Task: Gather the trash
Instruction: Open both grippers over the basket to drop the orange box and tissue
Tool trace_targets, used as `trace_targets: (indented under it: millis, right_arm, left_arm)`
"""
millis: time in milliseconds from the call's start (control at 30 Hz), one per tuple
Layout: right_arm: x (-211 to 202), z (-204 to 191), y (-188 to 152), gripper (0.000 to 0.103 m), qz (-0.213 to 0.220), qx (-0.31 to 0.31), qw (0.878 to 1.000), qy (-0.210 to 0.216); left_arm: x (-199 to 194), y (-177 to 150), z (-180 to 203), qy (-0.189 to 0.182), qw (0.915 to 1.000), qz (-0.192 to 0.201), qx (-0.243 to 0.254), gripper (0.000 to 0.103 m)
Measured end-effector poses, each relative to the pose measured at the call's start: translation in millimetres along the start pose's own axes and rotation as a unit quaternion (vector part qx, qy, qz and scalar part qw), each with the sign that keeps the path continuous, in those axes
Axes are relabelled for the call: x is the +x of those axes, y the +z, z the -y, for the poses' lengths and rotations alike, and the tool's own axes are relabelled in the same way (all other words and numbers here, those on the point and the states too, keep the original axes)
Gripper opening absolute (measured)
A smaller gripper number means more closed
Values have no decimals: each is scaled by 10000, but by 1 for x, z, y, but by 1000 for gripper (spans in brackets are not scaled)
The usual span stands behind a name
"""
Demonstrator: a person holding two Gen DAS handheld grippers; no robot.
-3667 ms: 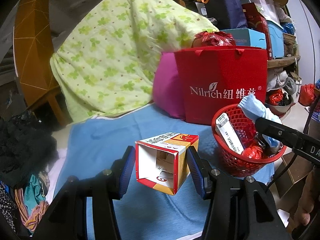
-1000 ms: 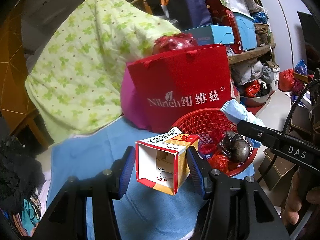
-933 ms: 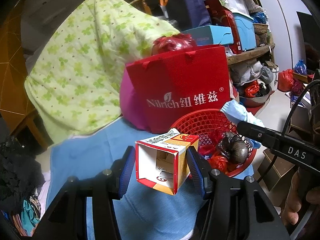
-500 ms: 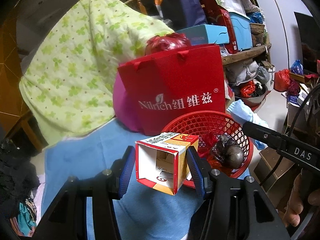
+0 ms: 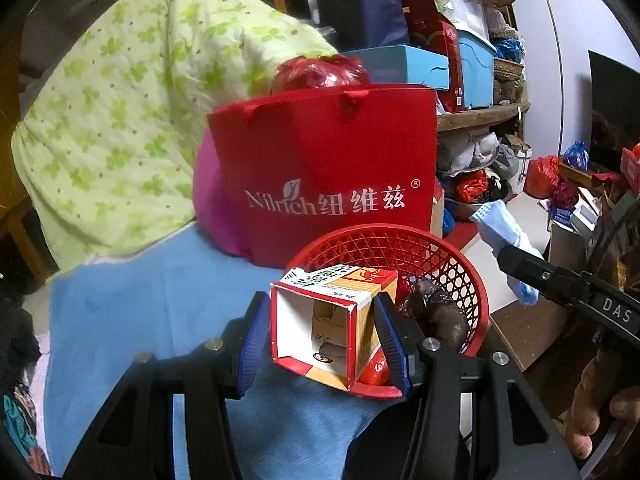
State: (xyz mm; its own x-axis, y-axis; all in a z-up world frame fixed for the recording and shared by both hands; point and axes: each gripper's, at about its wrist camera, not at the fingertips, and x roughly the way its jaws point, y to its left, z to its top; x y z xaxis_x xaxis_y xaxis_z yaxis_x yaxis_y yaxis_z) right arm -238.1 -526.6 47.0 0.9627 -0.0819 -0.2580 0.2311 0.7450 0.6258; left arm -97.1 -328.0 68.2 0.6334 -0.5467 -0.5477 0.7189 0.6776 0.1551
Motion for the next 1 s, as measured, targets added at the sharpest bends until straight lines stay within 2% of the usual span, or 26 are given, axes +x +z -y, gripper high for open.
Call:
trace_targets:
  millis: [1000]
  right_arm:
    - [35, 19, 7, 43, -211, 638, 9977, 2]
  left_arm:
    - [31, 7, 9, 29, 9999, -33, 93, 55]
